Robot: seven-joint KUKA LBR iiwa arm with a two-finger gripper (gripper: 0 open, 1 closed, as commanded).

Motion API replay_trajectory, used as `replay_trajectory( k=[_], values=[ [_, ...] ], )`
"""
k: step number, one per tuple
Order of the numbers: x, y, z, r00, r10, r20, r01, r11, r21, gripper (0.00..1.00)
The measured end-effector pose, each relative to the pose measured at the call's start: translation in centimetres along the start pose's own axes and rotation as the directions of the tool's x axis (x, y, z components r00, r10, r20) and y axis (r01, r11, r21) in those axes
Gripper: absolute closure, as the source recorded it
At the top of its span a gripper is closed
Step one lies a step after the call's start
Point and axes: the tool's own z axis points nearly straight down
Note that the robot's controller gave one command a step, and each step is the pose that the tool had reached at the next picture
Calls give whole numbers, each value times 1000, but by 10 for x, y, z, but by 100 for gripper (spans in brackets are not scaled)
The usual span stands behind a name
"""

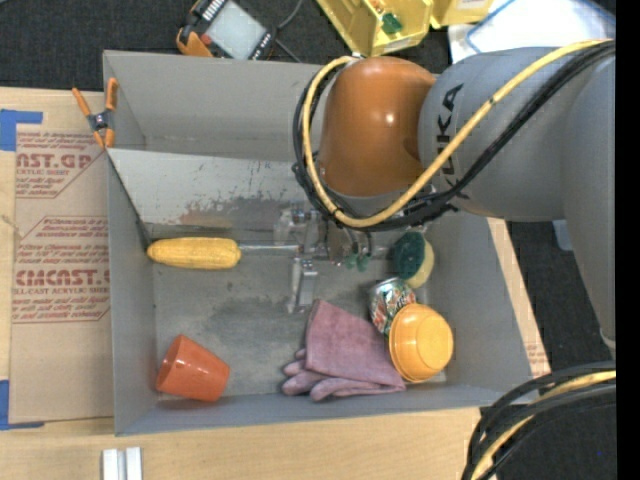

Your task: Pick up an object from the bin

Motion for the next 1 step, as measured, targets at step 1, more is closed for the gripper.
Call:
replay_trajectory(
  k=[1],
  values=[
    [-2,-1,-5,1000,2,8,-2,1000,-1,0]
  ],
)
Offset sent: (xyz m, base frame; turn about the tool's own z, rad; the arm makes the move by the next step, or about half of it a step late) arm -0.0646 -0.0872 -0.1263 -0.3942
